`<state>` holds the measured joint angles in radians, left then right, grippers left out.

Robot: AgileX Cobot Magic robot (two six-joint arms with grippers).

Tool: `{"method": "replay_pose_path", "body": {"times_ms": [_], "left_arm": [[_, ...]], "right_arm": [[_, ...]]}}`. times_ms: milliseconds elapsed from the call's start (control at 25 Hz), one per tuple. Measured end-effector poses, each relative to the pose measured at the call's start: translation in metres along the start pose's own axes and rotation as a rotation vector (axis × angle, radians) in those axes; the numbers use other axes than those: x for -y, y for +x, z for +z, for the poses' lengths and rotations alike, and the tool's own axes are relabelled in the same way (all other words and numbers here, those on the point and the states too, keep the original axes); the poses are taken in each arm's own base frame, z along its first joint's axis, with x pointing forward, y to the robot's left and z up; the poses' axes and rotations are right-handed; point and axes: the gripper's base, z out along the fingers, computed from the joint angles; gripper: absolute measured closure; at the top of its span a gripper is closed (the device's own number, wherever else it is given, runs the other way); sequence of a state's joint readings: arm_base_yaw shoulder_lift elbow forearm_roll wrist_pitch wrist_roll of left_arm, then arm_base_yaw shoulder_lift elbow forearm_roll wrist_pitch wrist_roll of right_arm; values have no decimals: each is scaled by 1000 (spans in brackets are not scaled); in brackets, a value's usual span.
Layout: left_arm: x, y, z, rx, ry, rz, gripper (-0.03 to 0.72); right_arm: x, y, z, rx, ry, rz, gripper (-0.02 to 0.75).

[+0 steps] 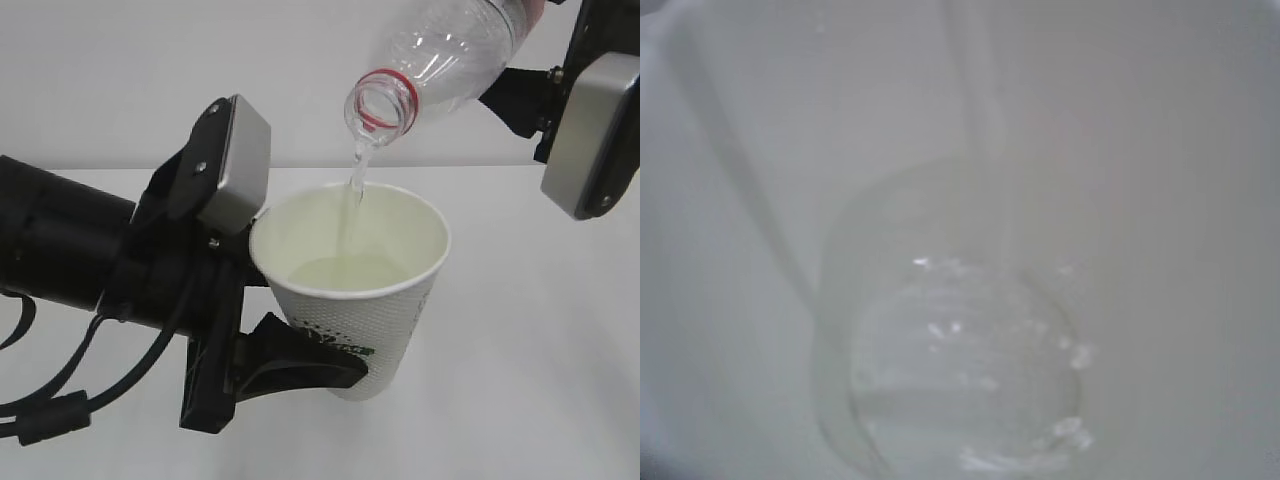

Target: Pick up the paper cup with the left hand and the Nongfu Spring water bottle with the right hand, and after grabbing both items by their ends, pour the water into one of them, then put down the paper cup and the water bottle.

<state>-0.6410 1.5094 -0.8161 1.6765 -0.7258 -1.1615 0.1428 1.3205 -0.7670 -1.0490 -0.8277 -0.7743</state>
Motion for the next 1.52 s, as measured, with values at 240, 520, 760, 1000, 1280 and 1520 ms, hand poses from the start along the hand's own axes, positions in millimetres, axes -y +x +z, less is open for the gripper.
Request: {"method": "replay_pose_path", "body": {"times_ms": [240, 520, 760, 1000, 1280, 1520], "left_arm": [[2, -1, 0, 9, 25, 1, 196], [4, 0, 0, -5, 43, 24, 196], [4, 1, 0, -8, 47, 28, 196], [4, 1, 0, -8, 47, 28, 196], [4, 1, 0, -9, 47, 29, 196], [4, 1, 0, -9, 47, 30, 196]], "right_arm": [[0, 1, -1, -4, 1, -1, 225], [0, 0, 0, 1, 3, -1, 225], [1, 0, 0, 1, 4, -2, 225], [1, 0, 0, 1, 4, -6, 225], [1, 0, 0, 3, 5, -8, 225], [1, 0, 0, 2, 5, -10, 225]]}}
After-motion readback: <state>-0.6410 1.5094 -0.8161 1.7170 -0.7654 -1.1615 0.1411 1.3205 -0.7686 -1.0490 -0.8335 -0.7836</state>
